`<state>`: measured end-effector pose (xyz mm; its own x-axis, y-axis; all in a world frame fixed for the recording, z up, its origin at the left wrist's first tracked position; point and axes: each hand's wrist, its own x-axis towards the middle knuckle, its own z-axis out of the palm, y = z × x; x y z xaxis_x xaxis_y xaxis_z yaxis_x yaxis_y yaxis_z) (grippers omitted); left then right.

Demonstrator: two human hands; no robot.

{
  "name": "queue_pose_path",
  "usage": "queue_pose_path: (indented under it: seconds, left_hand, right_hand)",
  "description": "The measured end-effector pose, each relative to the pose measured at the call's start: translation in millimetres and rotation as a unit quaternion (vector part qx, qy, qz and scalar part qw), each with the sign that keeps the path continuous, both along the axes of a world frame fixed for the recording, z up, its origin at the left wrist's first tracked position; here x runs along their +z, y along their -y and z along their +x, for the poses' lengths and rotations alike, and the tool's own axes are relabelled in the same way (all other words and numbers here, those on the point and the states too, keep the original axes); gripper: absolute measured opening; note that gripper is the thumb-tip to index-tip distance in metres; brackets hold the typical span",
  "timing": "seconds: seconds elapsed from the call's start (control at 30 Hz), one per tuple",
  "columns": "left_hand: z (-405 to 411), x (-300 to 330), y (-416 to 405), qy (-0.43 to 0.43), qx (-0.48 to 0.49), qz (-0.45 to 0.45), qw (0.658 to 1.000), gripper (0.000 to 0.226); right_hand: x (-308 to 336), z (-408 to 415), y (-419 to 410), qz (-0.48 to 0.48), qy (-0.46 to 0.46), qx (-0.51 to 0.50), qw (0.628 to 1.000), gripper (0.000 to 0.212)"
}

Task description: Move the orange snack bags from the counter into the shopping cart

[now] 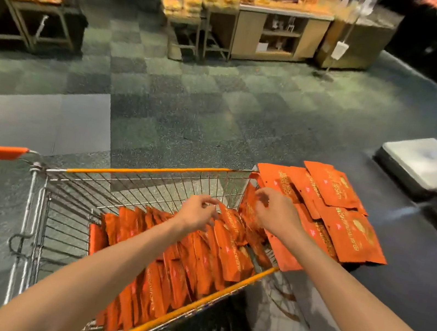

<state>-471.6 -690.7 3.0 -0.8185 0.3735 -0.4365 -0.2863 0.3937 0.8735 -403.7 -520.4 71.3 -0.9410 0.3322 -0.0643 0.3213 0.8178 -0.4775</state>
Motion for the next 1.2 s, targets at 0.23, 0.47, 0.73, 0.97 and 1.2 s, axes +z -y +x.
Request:
queue_pose_path:
  seconds: [0.23, 0.47, 0.73, 0.97, 1.2]
  left_hand:
    - [6, 43, -45, -0.074, -0.040, 0.015, 0.996, 0.029]
    - [26, 81, -120, -0.147, -0.105, 0.011, 0.983, 0.029]
    - [69, 100, -218, -0.177, -0.152, 0.016, 0.972, 0.029]
    - [79, 85, -260, -0.181, -0.145, -0.009, 0.973, 0.031]
    - [28, 46, -292, -0.226, -0.176, -0.105, 0.952, 0.028]
  right_hand:
    - [33, 30, -36, -0.015, -0.051, -0.038, 0.998, 0.028]
    - [56, 88, -105, -0.011, -0.058, -0.091, 0.994, 0.035]
    - [59, 164, -201, -0.010, -0.047, -0.143, 0.989, 0.034]
    - [36, 178, -248, -0.047, -0.037, -0.146, 0.987, 0.034]
    - [2, 138, -278, -0.079, -0.026, -0.139, 0.987, 0.034]
